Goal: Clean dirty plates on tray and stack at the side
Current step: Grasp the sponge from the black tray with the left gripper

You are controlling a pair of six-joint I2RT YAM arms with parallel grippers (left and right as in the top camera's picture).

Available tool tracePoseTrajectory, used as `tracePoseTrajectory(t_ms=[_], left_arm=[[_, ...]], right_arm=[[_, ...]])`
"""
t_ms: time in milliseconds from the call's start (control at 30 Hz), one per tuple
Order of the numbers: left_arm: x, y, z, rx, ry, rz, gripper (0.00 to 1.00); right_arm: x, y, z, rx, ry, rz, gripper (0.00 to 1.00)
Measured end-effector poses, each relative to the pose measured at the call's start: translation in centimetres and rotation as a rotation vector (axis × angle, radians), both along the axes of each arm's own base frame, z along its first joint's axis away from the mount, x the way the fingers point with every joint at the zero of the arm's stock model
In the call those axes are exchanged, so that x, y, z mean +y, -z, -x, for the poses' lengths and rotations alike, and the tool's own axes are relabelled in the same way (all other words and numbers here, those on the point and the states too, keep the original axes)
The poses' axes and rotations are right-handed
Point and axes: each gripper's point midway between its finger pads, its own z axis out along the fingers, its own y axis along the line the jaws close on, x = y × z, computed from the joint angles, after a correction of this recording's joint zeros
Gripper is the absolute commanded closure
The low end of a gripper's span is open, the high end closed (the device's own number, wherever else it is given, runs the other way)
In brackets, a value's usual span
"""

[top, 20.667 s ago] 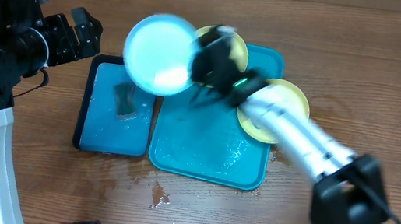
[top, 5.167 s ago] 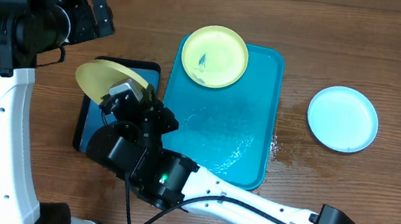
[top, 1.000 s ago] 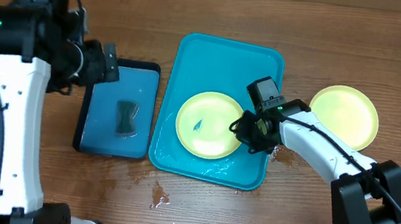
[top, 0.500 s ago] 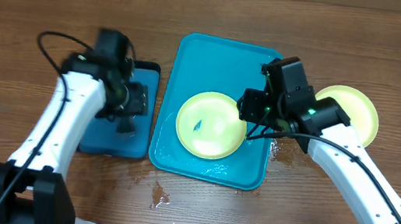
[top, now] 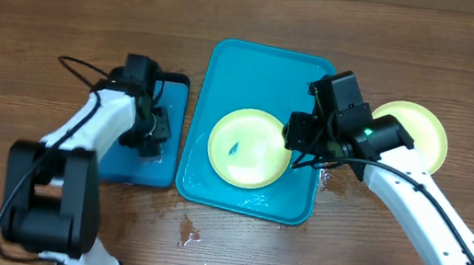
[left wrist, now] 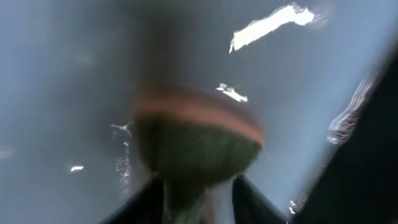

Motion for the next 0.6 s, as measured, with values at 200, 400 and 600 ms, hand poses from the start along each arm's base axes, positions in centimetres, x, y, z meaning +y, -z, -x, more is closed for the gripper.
tracePoseTrajectory(t_ms=[200,400,600], left_arm=[[0.3,-0.4,1.0,0.065,-0.011,0.024,0.96],[1.7,-4.1,0.6,0.105,-0.033,0.009,0.96],[3.3,-8.2,-2.8,-0.043,-0.035,-0.035,0.96]], right_arm=[[0.0,0.0,0.0,0.0,0.0,0.0,0.54],[-1.4,0.1,-0.7,-0.012,0.071,0.037,0.59],[-4.5,0.3,-2.3,0.005,0.254,0.033,0.56]])
